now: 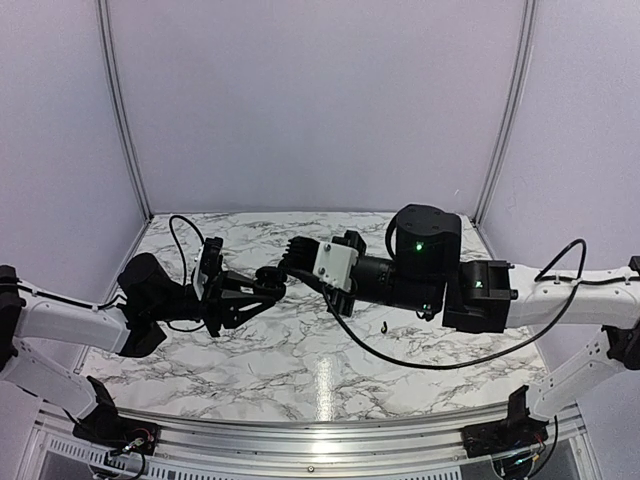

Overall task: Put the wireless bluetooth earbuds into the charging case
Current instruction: Insert the right earbud into the right side groove of the charging case.

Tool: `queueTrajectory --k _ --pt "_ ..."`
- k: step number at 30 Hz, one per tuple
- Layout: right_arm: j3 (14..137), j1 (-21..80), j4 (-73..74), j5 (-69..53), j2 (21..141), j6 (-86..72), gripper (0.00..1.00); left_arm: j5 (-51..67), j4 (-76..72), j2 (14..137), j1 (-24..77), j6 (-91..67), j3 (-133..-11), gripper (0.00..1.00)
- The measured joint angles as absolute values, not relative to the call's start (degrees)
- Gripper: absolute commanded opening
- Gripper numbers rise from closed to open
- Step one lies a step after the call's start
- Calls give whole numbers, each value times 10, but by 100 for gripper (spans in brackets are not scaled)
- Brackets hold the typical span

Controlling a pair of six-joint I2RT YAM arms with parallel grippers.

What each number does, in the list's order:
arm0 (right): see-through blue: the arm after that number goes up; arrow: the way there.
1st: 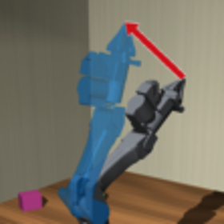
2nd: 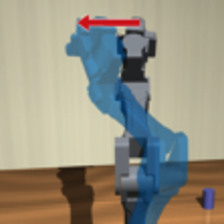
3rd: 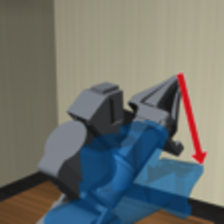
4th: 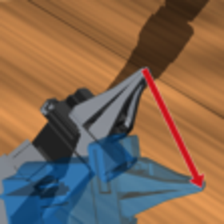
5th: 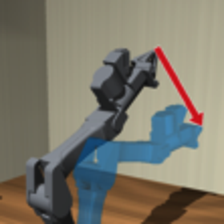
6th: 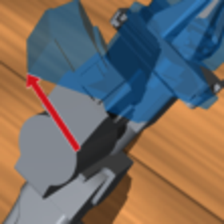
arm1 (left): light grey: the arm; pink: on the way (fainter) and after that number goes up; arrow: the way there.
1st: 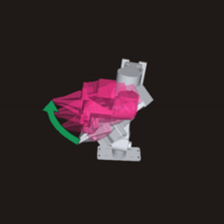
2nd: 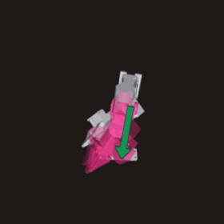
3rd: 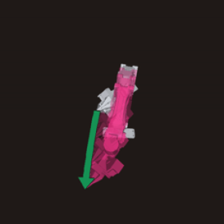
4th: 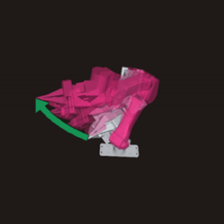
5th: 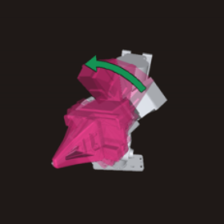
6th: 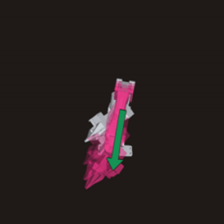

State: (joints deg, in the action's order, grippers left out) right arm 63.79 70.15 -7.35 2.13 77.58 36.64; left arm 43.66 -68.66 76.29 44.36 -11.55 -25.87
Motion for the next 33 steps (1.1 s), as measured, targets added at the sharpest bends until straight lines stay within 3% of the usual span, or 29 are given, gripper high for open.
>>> queueTrajectory --k 11,33 --pt "622 724 -68 96 779 416 8 496 -687 776 442 -166 -277 4" --pt "618 754 -110 162 807 465 9 483 -691 780 442 -189 -284 4"
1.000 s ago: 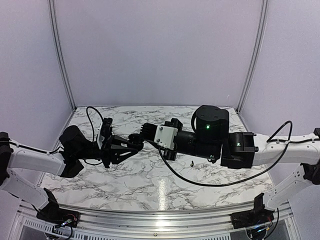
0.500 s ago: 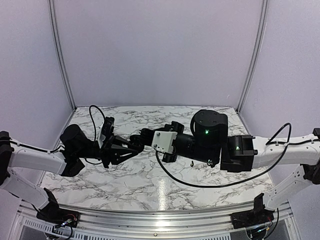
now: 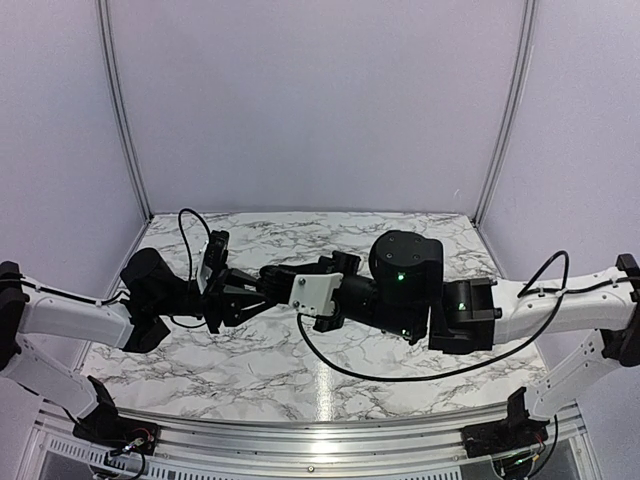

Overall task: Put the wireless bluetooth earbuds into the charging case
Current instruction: Insert the right earbud into the right side groove of the charging case.

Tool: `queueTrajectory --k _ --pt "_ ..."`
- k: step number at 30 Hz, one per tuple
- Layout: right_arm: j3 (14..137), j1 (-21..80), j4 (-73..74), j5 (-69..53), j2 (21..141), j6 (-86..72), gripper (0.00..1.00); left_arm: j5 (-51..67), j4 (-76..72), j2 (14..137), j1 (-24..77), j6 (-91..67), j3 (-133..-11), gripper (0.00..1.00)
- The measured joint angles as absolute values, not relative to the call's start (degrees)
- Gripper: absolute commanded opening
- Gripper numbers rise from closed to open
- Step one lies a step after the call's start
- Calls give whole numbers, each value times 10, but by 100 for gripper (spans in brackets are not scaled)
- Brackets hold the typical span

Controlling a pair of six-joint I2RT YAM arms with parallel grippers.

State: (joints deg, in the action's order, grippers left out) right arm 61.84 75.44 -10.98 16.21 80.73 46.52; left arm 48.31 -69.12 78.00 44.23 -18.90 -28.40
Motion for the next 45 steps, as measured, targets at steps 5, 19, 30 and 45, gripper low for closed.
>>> queueTrajectory --k 5,19,30,45 --pt "615 757 -117 170 807 471 10 479 -692 780 442 -191 -284 3" --pt "605 760 -133 171 806 483 18 473 -692 782 442 -191 -285 3" --pt "602 770 -126 157 802 482 20 454 -708 782 435 -193 -289 3" --pt "577 770 -138 157 787 451 44 446 -723 782 432 -200 -291 3"
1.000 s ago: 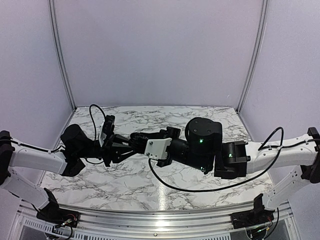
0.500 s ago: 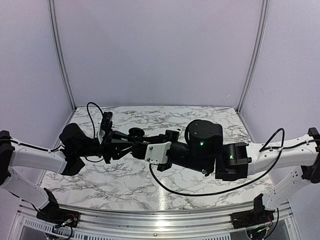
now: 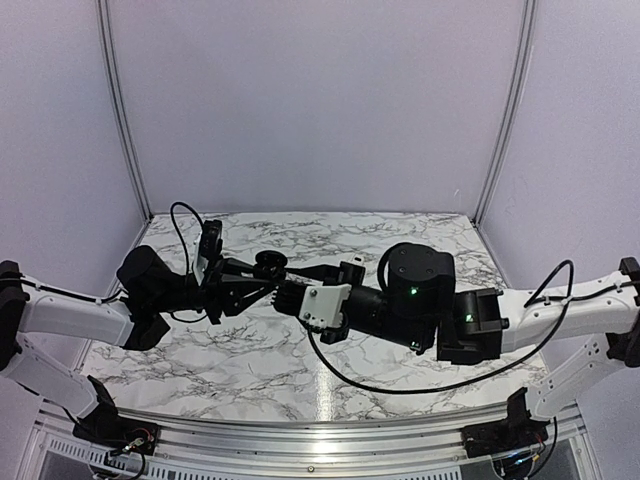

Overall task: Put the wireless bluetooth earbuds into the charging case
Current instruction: Insert the right earbud into the right side groove of the charging case, then adjust the right earbud in the right side groove of the charging case.

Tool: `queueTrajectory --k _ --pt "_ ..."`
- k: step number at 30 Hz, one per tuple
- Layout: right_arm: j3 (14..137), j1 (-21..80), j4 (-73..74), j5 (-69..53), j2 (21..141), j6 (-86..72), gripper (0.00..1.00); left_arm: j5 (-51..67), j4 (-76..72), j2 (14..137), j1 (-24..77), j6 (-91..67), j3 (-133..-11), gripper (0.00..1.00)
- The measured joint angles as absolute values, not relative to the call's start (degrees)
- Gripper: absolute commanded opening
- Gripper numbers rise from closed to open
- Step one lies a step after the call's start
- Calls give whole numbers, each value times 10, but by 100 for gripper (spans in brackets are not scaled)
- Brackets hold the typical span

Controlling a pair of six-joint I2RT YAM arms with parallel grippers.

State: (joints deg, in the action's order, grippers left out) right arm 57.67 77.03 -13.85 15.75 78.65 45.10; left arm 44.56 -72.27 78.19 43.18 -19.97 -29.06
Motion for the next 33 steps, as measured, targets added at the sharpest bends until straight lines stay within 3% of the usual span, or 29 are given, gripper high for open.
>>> queueTrajectory --k 7,16,33 --pt "575 731 -168 134 760 359 60 425 -722 782 431 -190 -290 3" --pt "590 707 -190 127 778 229 91 394 -717 782 430 -170 -290 3" --pt "612 689 -190 101 815 158 91 394 -717 782 430 -164 -290 3"
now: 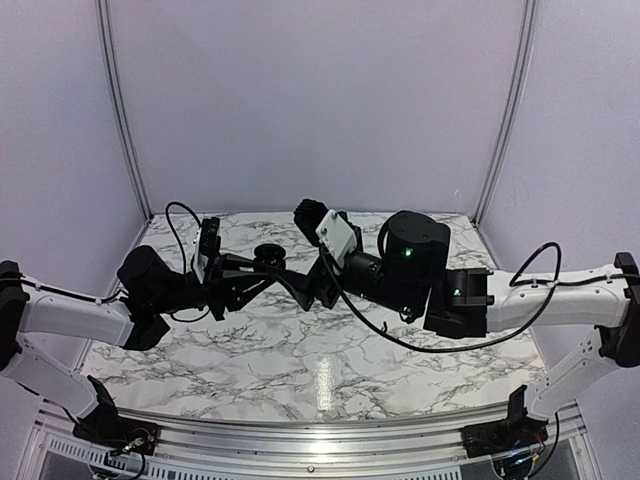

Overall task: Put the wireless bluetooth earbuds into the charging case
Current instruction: Adjust the right earbud in the right side groove of the charging case.

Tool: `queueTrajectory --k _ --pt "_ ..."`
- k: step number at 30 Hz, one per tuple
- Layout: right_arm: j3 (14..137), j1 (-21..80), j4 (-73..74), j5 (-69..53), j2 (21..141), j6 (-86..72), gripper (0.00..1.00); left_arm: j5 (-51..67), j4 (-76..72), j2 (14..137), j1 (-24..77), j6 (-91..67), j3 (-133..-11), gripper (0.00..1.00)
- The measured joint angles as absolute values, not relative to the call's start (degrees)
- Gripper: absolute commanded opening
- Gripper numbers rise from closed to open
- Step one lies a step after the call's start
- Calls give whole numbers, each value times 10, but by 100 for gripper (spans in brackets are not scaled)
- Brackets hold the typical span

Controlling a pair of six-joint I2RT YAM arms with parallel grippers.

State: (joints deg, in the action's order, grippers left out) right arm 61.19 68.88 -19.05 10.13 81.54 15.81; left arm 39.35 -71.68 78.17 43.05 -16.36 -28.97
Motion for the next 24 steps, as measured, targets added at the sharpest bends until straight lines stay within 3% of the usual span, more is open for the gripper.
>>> queueTrajectory --k 24 --pt "613 658 -166 80 815 137 90 400 -716 779 429 -161 -287 3"
